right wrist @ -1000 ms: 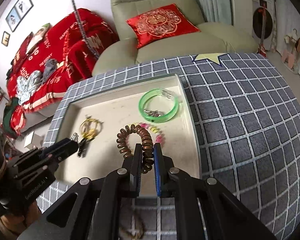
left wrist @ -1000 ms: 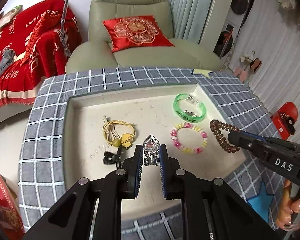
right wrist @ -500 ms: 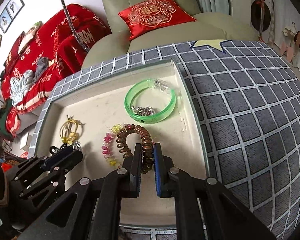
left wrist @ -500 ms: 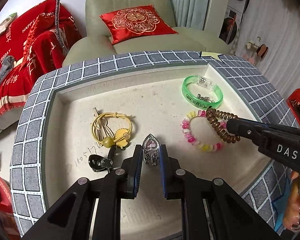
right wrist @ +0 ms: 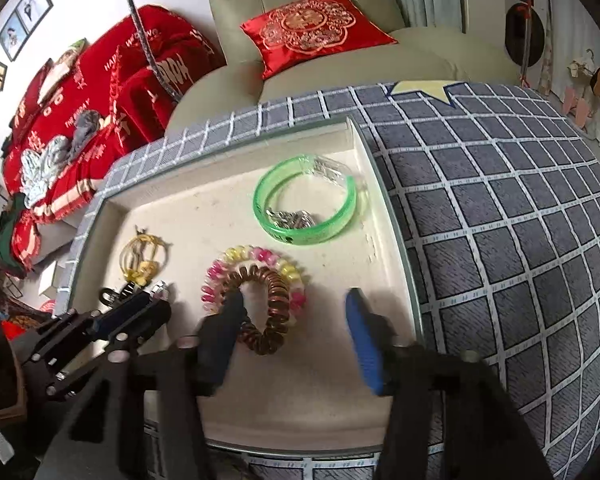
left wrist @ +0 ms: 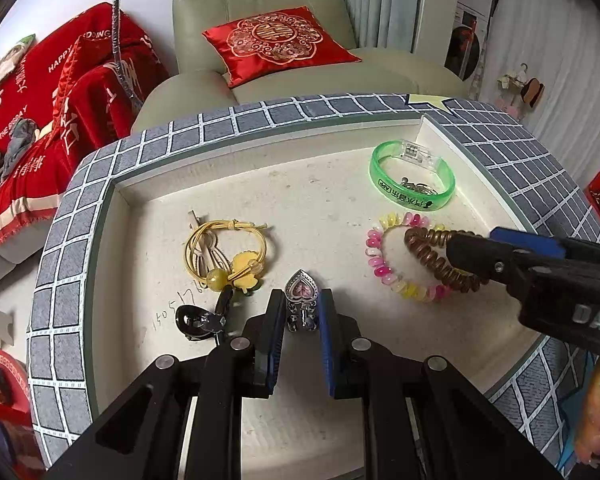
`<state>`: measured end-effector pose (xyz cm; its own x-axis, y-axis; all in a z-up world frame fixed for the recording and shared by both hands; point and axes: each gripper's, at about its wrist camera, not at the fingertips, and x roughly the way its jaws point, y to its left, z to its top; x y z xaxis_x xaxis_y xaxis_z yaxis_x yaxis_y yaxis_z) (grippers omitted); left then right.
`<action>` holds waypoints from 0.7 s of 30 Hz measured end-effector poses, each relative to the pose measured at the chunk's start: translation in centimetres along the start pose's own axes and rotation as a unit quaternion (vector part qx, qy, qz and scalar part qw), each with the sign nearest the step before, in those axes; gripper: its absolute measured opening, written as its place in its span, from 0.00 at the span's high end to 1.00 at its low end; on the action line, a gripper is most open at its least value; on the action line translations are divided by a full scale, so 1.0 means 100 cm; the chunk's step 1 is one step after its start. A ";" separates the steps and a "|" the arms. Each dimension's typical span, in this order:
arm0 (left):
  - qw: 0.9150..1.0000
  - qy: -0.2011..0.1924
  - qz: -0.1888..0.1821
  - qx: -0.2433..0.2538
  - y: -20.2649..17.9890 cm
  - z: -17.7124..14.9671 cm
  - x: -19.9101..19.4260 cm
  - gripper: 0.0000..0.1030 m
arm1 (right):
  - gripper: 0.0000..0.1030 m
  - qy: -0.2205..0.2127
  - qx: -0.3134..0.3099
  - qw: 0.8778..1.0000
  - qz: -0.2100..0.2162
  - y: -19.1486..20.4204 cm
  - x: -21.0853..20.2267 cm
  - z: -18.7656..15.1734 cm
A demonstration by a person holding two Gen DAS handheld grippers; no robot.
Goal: Organize jewelry
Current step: 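Open the left gripper to release the silver heart ring in the tray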
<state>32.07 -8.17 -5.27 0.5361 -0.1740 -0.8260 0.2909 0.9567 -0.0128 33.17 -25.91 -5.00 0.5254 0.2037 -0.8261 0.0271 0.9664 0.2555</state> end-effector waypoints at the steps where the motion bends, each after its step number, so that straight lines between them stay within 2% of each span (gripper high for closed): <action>1: 1.000 0.000 0.001 -0.001 0.000 0.000 0.000 0.68 | 0.44 -0.003 0.004 1.000 0.004 0.000 -0.002 0.000; 6: 1.000 -0.002 -0.001 -0.003 0.001 0.001 -0.002 0.68 | 0.43 -0.025 0.018 0.999 0.022 0.001 -0.023 0.001; 15: 1.000 -0.011 -0.013 -0.017 0.005 0.004 -0.006 0.68 | 0.41 -0.060 0.032 0.997 0.026 -0.005 -0.066 -0.011; 21: 0.999 -0.020 -0.015 -0.022 0.008 0.008 -0.014 0.68 | 0.41 -0.061 0.039 0.997 0.027 -0.012 -0.084 -0.023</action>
<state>32.18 -7.39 -3.69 0.5594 -0.2115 -0.8015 0.2732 0.9599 -0.0626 26.80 -28.41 0.44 0.6278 0.2293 -0.7438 0.0590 0.9388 0.3393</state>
